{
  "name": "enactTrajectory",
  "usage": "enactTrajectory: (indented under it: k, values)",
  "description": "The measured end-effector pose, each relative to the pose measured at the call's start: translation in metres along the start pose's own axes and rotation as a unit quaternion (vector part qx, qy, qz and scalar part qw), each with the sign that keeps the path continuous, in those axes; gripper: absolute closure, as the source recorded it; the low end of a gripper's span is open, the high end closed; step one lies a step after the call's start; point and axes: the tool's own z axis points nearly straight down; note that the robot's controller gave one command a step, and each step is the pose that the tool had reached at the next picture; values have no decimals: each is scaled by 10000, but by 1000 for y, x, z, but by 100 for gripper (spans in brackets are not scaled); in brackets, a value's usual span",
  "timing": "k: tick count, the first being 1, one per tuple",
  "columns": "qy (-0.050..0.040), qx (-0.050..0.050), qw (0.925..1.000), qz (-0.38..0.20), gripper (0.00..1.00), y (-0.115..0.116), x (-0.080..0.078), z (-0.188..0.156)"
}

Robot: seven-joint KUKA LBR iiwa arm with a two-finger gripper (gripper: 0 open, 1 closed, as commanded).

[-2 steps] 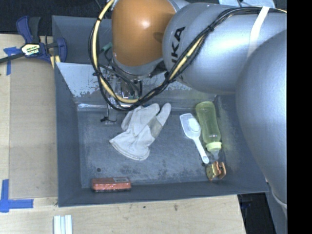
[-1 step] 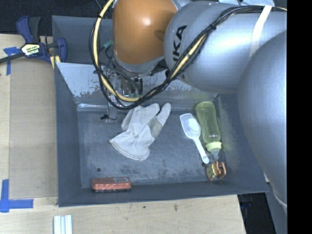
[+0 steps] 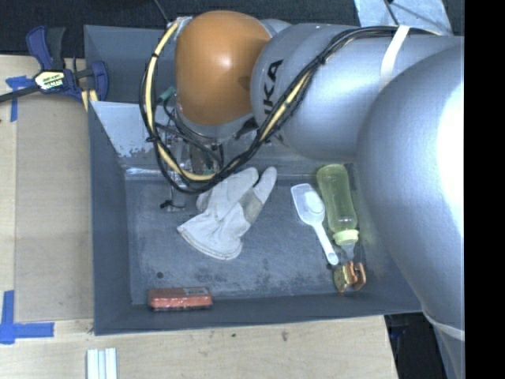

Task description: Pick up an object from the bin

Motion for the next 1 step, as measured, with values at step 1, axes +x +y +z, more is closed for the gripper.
enactTrajectory:
  k: [1]
  values:
    - [23,0,9943,-1066,0,-10,34,64]
